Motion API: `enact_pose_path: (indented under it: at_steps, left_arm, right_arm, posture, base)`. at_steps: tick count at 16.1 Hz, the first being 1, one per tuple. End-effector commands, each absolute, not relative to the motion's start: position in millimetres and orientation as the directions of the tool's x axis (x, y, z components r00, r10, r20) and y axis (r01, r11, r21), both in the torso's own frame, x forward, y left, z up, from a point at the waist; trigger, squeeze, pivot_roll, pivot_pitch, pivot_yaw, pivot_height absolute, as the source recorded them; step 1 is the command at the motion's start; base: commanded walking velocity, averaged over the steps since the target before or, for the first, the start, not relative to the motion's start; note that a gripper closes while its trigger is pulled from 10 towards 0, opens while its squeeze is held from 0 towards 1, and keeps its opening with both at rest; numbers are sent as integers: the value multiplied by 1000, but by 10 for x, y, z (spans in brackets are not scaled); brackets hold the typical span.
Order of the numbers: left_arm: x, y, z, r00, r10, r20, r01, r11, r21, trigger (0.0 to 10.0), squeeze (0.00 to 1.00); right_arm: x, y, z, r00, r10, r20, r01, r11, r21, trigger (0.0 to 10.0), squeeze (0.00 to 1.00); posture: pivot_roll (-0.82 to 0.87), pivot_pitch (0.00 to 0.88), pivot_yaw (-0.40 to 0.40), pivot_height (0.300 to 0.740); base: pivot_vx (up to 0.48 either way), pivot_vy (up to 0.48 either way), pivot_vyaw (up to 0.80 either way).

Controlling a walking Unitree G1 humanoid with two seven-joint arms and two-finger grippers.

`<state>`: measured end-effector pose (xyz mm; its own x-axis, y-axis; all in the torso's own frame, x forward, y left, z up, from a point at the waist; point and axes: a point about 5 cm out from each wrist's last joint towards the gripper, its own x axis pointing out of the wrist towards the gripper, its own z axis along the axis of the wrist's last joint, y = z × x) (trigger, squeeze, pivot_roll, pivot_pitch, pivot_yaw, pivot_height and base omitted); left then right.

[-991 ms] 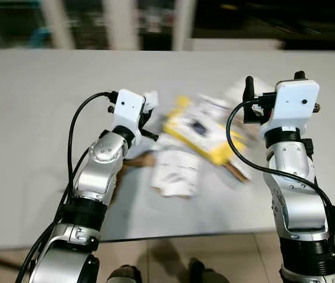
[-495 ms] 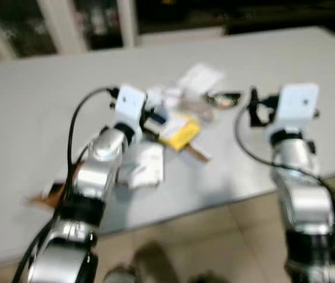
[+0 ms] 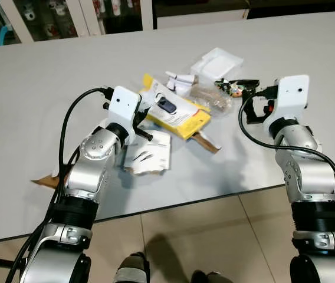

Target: Picking trash to rubbish bin

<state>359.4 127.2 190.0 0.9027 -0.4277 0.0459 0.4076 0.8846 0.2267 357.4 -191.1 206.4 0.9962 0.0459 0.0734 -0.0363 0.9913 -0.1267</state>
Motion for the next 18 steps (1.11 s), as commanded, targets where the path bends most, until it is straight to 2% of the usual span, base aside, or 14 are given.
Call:
enact_pose_path:
  at_steps: [1,6,14,18]
  left_arm:
    - [3566,1308,1892,902,-431,34,412,880,236,10000,0]
    - [3500,1412,1912,907,-421,22,400,876,271,10000,0]
    - [3337,1689,1950,929,-371,-5,352,876,329,10000,0]
    - [3255,1773,1996,936,-352,-12,333,875,352,10000,0]
  right_arm:
    - [3606,-1899,2079,994,77,81,-68,992,-110,10000,0]
    - [3753,-1768,2037,977,192,97,-183,978,-99,10000,0]
    - [3942,-1818,2064,959,252,128,-242,967,-84,10000,0]
    - [4035,-1779,2066,946,309,98,-307,951,-28,10000,0]
  posture:
    - [343,226,27,740]
    - [393,251,40,740]
    - [503,304,43,740]
    - [554,332,38,740]
  base:
    - [0,0,0]
    - [0,0,0]
    - [0,0,0]
    - [0,0,0]
